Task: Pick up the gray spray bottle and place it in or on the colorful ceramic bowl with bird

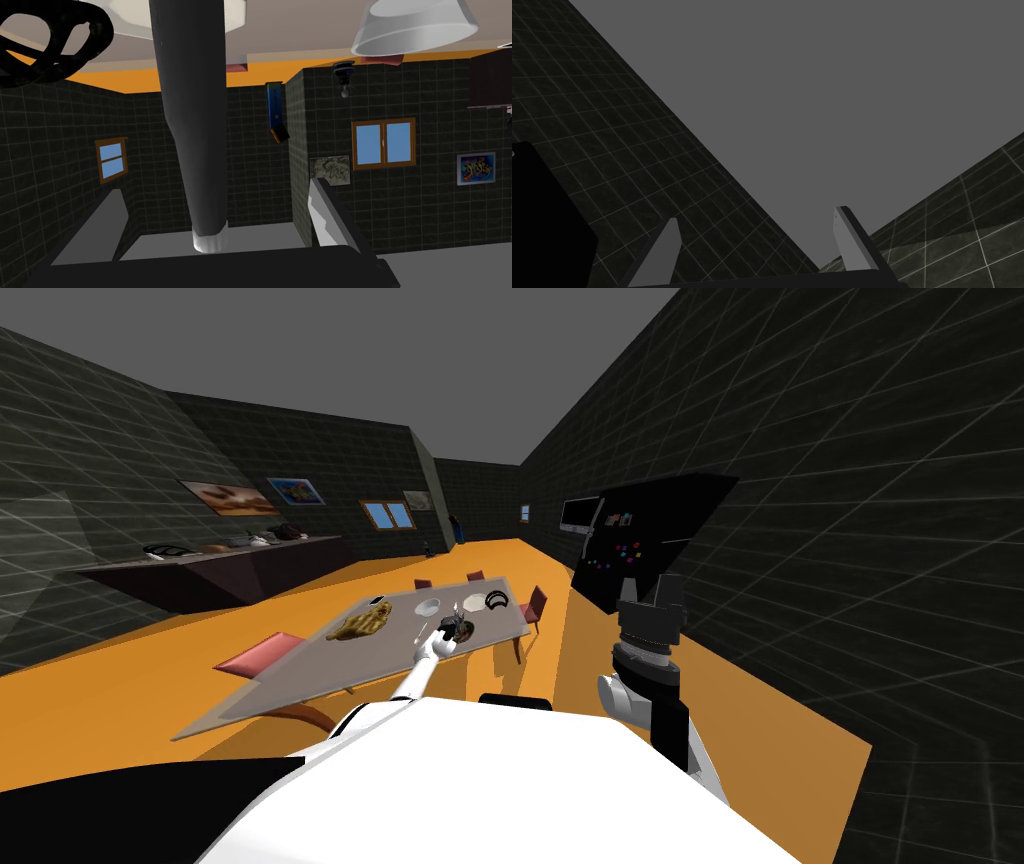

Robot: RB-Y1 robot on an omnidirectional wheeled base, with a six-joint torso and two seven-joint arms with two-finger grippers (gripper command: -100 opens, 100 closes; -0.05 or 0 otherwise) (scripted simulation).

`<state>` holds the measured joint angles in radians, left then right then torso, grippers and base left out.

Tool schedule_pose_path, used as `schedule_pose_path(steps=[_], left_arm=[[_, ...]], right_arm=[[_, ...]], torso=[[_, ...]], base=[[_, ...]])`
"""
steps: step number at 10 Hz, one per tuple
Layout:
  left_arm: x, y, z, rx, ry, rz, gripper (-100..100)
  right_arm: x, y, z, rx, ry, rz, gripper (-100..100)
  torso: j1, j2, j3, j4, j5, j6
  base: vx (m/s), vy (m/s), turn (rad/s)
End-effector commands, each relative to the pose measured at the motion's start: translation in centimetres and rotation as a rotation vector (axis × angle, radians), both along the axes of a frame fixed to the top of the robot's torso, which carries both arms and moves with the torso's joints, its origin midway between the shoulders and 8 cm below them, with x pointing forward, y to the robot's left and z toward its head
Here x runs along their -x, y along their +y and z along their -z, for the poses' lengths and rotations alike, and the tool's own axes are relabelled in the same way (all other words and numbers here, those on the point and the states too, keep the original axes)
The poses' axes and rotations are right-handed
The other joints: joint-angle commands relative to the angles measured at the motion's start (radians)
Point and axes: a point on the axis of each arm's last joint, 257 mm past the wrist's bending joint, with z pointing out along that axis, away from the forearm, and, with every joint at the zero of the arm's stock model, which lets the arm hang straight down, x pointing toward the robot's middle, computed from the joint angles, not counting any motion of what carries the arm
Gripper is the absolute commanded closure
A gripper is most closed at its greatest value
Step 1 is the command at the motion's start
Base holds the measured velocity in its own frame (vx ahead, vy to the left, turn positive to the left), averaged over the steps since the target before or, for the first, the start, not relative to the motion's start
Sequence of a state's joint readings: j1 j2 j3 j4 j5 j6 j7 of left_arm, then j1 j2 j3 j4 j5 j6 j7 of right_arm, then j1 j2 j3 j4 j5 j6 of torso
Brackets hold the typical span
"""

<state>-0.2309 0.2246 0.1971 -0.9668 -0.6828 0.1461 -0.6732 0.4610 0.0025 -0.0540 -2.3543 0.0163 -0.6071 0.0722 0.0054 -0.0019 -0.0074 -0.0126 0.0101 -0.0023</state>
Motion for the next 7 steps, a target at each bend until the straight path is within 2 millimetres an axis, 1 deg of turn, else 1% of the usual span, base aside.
schedule_pose_path(steps=[1,3,4,7], left_arm=[[-0.9,-0.4,-0.5,-0.002,0.0,0.001,-100],[-2.7,-1.0,-1.9,-0.004,-0.007,0.01,-100],[-2.7,-1.0,-1.9,-0.004,-0.007,0.01,-100],[-5.3,-1.9,-4.2,-0.009,-0.014,0.024,-100]], right_arm=[[0.0,0.0,0.0,0.0,0.0,0.0,0],[0.0,0.0,0.0,0.0,0.0,0.0,0],[0.0,0.0,0.0,0.0,0.0,0.0,0],[0.0,0.0,0.0,0.0,0.0,0.0,0]], torso=[[0.0,0.0,0.0,0.0,0.0,0.0],[0.0,0.001,0.001,0.0,0.0,0.0],[0.0,0.002,0.001,0.0,0.0,0.0],[0.0,0.001,0.001,0.0,0.0,0.0]], base=[[-0.064,0.005,0.036],[-0.063,0.002,0.039],[-0.051,-0.003,0.012],[-0.053,0.001,0.042]])
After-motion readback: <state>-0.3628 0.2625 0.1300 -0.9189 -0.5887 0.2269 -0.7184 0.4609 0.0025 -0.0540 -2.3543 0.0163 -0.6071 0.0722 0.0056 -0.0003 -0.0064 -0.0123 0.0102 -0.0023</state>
